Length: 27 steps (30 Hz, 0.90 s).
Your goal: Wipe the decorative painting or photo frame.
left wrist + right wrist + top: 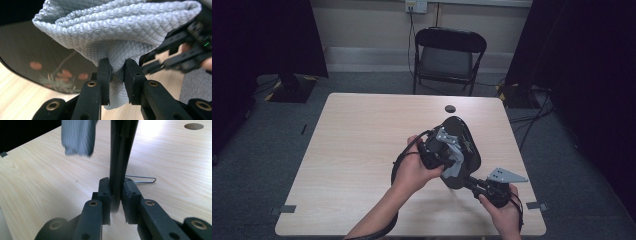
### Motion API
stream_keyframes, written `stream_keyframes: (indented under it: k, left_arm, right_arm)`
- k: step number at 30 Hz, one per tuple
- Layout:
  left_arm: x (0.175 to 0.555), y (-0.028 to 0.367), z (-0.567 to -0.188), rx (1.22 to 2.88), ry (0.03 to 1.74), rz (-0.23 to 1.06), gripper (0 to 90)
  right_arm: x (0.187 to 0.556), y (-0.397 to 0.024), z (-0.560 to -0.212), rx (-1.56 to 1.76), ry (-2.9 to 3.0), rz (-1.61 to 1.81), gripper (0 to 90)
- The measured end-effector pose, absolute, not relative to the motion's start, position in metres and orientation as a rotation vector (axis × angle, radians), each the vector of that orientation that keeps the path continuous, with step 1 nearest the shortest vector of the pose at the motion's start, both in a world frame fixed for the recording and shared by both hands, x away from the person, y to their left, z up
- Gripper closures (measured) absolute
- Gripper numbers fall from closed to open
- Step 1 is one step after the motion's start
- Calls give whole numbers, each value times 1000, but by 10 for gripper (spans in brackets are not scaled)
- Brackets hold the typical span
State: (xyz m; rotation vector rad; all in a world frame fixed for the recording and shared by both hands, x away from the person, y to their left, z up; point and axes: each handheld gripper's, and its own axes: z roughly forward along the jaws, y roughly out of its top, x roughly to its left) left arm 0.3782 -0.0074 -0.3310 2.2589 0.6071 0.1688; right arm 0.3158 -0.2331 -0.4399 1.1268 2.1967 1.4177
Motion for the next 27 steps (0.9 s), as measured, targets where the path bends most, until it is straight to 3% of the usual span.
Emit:
stream_keyframes:
  k: [9, 27]
  left_arm:
    - [372, -25, -319, 2255, 558, 183, 750]
    - [375, -26, -351, 2302, 578, 160, 754]
  right_arm:
    - [316, -233, -440, 1124, 2196, 1419, 789]
    - [316, -233, -440, 1113, 2202, 1414, 786]
